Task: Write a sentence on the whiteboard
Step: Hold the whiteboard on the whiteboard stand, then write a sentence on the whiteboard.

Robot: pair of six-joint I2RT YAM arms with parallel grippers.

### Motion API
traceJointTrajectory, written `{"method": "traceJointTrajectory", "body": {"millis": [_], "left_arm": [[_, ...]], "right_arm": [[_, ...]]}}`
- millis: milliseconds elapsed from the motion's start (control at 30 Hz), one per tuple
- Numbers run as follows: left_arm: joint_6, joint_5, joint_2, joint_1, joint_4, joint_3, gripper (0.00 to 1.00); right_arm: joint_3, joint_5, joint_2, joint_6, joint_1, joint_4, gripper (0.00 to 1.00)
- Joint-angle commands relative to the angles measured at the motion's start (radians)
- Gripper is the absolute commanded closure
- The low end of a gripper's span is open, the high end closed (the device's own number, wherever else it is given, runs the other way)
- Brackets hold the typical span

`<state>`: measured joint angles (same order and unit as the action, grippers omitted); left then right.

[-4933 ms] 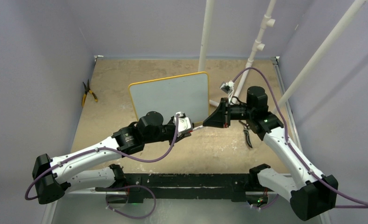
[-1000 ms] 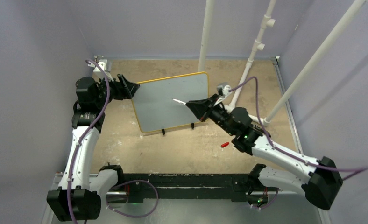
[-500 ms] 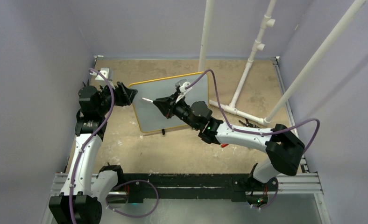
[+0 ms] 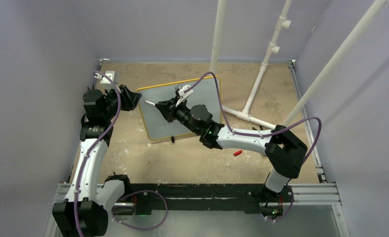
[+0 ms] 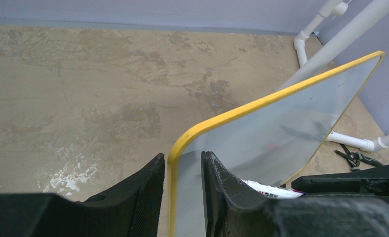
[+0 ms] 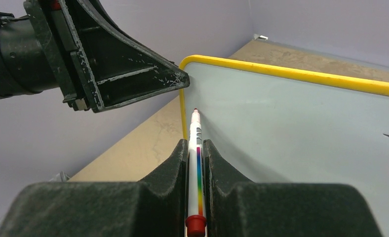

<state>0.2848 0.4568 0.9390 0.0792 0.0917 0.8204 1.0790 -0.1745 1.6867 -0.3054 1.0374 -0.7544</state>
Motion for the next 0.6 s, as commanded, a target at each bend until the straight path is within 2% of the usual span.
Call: {"method": "traceJointTrajectory", "body": {"millis": [0, 333, 567], "left_arm": [[-0.014, -0.004, 0.008, 0.011, -0.041, 0.003, 0.67], [-0.001, 0.054, 0.036, 0.014, -0.073, -0.001, 0.68], [0.001, 0.063, 0.040, 0.018, -0.076, -0.002, 0.77]], "right_arm": [[0.063, -0.041, 0.009, 0.039, 0.006, -0.065, 1.00], [0.113, -0.052, 0.050, 0.056, 0.006, -0.072, 1.00], [0.117, -0.082, 0.063, 0.060, 0.007, -0.043, 1.00]]}}
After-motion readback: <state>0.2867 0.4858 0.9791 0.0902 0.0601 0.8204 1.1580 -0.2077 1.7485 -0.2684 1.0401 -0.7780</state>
